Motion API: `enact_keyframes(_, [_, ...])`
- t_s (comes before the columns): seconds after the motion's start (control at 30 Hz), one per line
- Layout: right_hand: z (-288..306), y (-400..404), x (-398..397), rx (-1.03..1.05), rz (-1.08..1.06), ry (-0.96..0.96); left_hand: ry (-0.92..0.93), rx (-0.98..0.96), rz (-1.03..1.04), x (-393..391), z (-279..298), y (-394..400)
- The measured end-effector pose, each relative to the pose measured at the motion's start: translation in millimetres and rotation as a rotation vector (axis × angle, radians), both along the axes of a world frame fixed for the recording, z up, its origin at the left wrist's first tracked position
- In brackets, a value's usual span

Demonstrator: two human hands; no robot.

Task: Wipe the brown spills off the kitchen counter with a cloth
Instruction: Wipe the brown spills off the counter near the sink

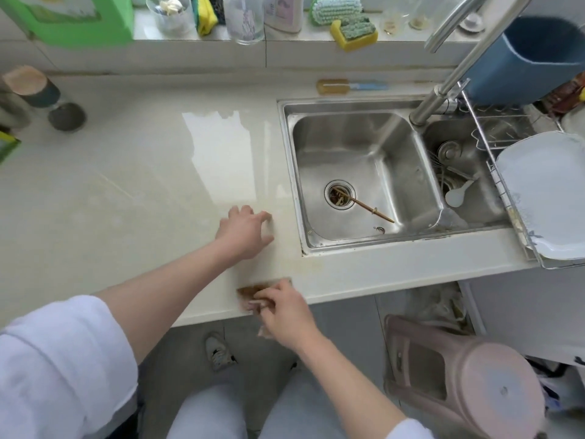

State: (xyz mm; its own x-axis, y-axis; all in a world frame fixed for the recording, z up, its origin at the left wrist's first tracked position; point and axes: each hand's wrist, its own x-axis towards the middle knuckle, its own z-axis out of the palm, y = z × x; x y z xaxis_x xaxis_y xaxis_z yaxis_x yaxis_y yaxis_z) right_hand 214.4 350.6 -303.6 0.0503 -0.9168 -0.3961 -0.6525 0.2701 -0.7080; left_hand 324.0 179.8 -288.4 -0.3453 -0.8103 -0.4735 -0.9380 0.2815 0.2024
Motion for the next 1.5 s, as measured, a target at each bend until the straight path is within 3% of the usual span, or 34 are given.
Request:
enact_keyframes(0.07, [1, -15, -45, 0.006, -0.052, 0.098, -0.003, -0.043, -0.043, 34, -3, -10])
enact_keyframes(0.2, [3, -24, -91, -0.132, -0.92, 0.331, -0.115, 0.023, 0.208, 95, -11, -24])
enact_keyframes(0.23, [0, -25, -75, -0.149, -1.006, 0.317, -0.124, 0.049, 0.236, 100, -11, -25])
enact_keyframes(0.3, [-4, -32, -17, -0.127, -0.839, 0.232, -0.122, 0.08, 0.244, 103, -10, -28])
enact_keyframes(0.4, [1, -26, 37, -0.118, -0.071, 0.097, -0.115, 0.085, 0.24, 97, -7, -29])
enact_keyframes(0.47, [3, -31, 12, -0.059, 0.165, 0.072, -0.109, 0.088, 0.239, 98, -4, -29])
enact_keyframes(0.53, [3, -37, -29, 0.005, -0.018, 0.209, -0.102, 0.099, 0.242, 99, -2, -30])
enact_keyframes(0.63, [3, -33, -57, -0.011, -0.732, 0.421, -0.098, 0.116, 0.242, 95, -3, -29])
enact_keyframes(0.67, [2, -35, -40, -0.025, -0.825, 0.476, -0.099, 0.123, 0.243, 95, -3, -28])
enact_keyframes(0.73, [-6, -43, 16, -0.094, -0.675, 0.504, -0.102, 0.129, 0.246, 93, -3, -29])
enact_keyframes(0.8, [-9, -43, 70, -0.167, -0.317, 0.392, -0.105, 0.132, 0.25, 94, -1, -32])
enact_keyframes(0.87, [-8, -36, 77, -0.216, 0.015, 0.25, -0.111, 0.132, 0.236, 95, 0, -32])
enact_keyframes(0.9, [-7, -34, 61, -0.222, 0.067, 0.223, -0.108, 0.131, 0.233, 95, -1, -31])
enact_keyframes(0.97, [-8, -32, 20, -0.164, -0.125, 0.283, -0.105, 0.126, 0.232, 96, -2, -30])
enact_keyframes(1.03, [-8, -35, -7, -0.102, -0.519, 0.381, -0.11, 0.126, 0.231, 96, -3, -31])
enact_keyframes(1.1, [-9, -45, 12, -0.103, -0.627, 0.493, -0.118, 0.135, 0.231, 94, -1, -33])
enact_keyframes(1.17, [-11, -49, 63, -0.179, -0.398, 0.446, -0.13, 0.149, 0.227, 91, 2, -34])
enact_keyframes(1.23, [-11, -45, 102, -0.238, -0.002, 0.296, -0.153, 0.169, 0.208, 92, 4, -38])
enact_keyframes(1.3, [-9, -56, 90, -0.269, 0.343, 0.172, -0.208, 0.174, 0.133, 98, 8, -44])
enact_keyframes(1.33, [-10, -69, 69, -0.284, 0.4, 0.166, -0.229, 0.159, 0.087, 103, 10, -50])
enact_keyframes(1.37, [-9, -82, 46, -0.293, 0.35, 0.204, -0.229, 0.134, 0.055, 109, 12, -56])
enact_keyframes(1.47, [-11, -112, -5, -0.279, -0.243, 0.416, -0.152, 0.048, 0.111, 125, 11, -82])
enact_keyframes(1.5, [-15, -114, 2, -0.273, -0.335, 0.532, -0.137, 0.033, 0.145, 128, 9, -91])
